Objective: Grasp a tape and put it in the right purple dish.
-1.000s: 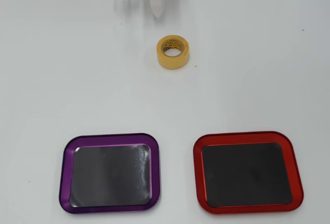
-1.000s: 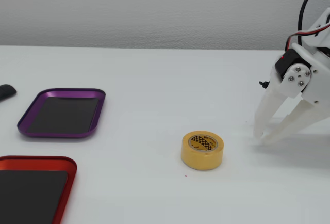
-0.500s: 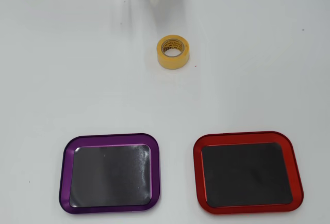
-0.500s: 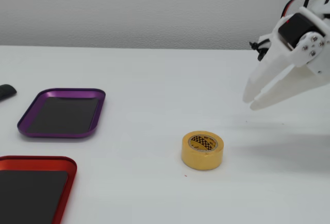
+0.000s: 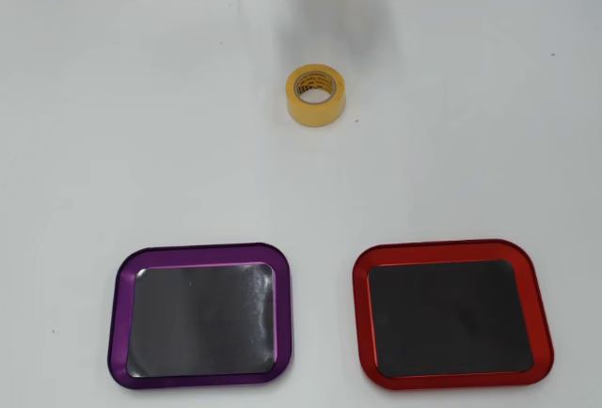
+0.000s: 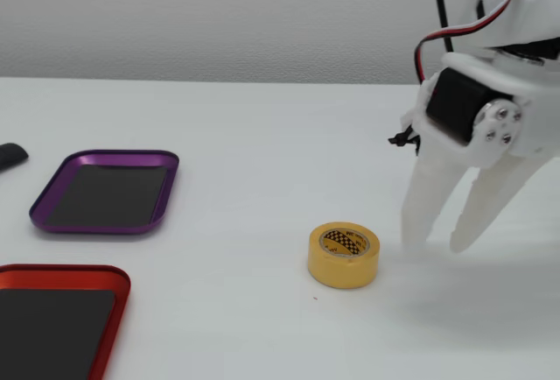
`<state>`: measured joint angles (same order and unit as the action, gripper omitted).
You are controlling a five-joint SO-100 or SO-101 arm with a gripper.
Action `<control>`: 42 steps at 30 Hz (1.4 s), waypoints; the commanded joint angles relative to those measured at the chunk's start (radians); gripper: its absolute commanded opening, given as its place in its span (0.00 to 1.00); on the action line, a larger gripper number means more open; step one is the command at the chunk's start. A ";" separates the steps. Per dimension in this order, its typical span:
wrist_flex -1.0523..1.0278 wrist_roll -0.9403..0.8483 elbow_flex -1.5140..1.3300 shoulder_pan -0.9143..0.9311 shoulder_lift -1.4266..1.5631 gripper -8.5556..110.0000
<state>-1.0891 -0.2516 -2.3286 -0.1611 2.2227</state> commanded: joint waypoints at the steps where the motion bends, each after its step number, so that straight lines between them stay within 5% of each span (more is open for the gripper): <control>1: 0.087 0.032 0.075 -0.009 -0.135 0.17; 42: 0.172 -0.058 0.112 0.239 -0.106 0.17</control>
<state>-0.9327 -0.3007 -2.2304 0.0660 2.0877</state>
